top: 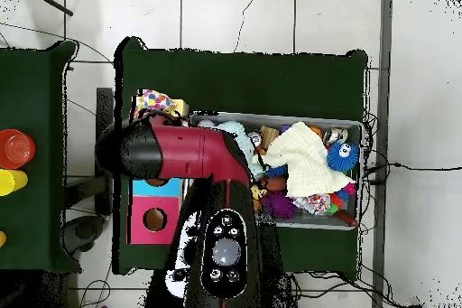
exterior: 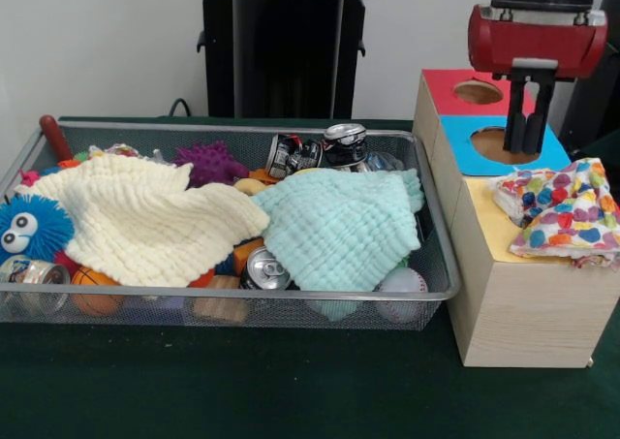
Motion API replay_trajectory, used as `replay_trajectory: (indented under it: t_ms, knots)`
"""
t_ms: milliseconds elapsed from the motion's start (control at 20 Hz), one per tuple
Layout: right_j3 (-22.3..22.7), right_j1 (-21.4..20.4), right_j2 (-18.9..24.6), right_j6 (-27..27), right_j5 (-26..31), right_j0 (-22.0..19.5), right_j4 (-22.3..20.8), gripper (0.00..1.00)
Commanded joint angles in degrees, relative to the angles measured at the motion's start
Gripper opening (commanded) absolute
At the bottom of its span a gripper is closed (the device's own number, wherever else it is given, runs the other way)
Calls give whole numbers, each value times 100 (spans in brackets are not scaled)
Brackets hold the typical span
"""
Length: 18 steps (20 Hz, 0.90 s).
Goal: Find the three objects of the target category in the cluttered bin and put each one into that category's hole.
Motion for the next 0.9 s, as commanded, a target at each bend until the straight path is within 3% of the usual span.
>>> replay_trajectory:
  t_ms: [50,650,900]
  knots:
    - [611,194,960,431,-595,-326,42,0]
    - [650,319,1601,183,-845,-736,-252,0]
    - [620,408,1709,109,-613,-826,-294,0]
